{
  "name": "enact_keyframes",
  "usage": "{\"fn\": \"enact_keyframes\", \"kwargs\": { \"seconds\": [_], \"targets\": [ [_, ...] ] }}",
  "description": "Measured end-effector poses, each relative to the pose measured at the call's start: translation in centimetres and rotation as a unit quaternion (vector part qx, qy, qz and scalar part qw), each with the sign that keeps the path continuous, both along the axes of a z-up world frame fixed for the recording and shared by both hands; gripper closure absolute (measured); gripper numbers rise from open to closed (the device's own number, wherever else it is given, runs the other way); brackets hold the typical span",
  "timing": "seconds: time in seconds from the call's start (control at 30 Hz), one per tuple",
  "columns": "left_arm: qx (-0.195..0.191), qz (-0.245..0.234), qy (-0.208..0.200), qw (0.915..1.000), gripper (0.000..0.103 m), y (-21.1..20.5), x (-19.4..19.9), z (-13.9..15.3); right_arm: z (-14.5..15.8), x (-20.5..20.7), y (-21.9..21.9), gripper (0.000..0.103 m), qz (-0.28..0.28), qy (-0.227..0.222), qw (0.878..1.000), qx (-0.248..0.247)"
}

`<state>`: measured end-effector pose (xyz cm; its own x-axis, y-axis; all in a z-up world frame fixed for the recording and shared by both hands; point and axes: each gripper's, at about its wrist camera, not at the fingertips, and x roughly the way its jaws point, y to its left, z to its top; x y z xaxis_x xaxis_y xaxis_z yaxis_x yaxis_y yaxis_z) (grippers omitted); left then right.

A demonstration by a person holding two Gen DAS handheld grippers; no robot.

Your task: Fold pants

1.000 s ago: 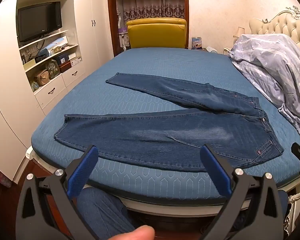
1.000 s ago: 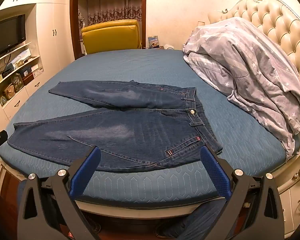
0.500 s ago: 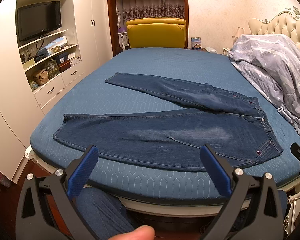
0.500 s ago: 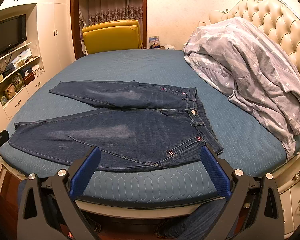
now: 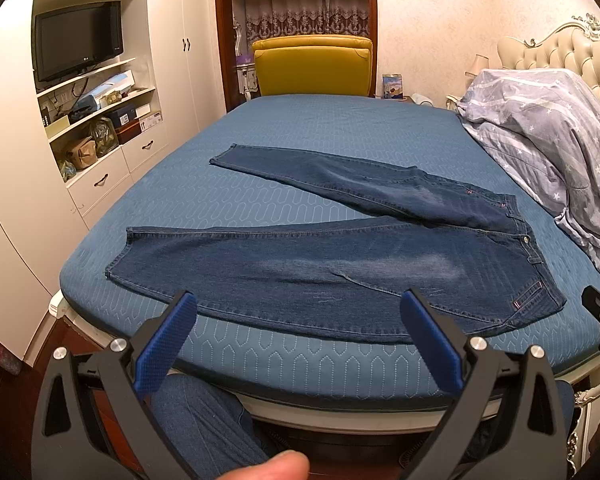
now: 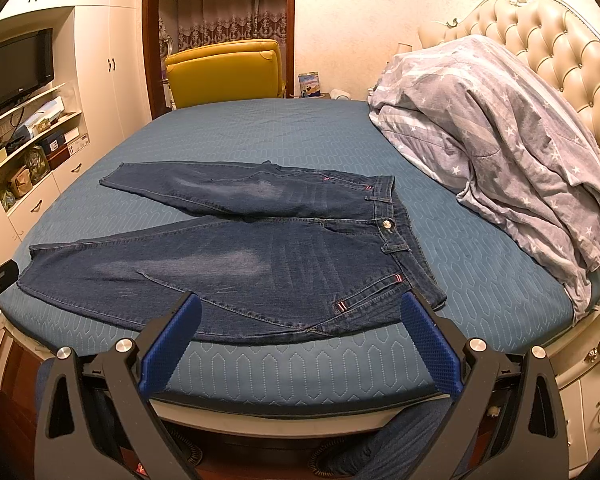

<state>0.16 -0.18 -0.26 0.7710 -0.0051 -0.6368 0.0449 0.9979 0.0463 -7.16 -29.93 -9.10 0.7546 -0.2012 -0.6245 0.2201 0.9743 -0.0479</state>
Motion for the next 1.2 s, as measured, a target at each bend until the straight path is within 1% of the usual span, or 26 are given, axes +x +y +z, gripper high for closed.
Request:
{"fn": "enact_keyframes", "kwargs": {
  "seconds": [1.2],
  "targets": [
    [-0.001,0.000,0.001,1.0000,0.001,-0.02,-0.01,-0.04,-0.20,0.10,0.02,0.006,0.000,0.000,1.000,-0.001]
  ]
}}
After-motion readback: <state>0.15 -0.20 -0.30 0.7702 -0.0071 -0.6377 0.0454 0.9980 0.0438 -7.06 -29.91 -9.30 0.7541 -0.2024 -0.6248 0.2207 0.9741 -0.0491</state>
